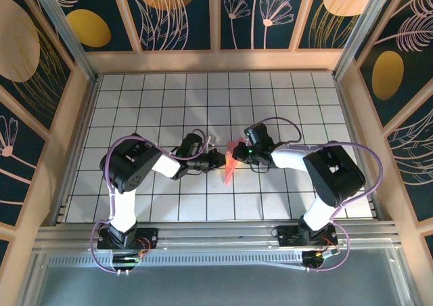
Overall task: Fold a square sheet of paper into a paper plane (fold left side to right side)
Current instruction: Fold the wing for the fifth time at the center of the table.
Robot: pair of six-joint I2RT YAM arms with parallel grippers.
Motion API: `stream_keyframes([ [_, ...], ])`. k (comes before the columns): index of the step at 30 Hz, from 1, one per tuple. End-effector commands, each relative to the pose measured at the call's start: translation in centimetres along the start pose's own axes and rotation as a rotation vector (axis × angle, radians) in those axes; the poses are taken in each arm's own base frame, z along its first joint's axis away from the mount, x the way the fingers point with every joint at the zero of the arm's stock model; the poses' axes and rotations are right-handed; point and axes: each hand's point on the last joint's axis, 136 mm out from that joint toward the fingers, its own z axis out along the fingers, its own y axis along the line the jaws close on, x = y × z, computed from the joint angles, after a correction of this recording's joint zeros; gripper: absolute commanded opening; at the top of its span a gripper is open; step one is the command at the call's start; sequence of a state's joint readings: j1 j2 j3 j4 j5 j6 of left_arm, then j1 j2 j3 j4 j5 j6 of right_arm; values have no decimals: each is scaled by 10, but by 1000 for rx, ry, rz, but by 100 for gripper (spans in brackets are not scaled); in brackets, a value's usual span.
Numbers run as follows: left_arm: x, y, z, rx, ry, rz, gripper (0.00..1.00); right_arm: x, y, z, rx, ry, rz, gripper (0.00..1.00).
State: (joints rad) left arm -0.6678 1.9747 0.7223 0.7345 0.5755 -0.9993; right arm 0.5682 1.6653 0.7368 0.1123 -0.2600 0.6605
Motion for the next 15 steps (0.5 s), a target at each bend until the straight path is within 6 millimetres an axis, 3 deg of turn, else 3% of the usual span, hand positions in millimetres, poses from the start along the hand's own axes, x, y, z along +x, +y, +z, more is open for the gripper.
stream_keyframes([
  [1, 19, 77, -2, -250, 20, -113, 0, 3, -10, 3, 17, 2, 4, 12],
  [15, 22, 83, 1, -262, 35, -133, 0, 18, -28, 11, 46, 37, 36, 10],
])
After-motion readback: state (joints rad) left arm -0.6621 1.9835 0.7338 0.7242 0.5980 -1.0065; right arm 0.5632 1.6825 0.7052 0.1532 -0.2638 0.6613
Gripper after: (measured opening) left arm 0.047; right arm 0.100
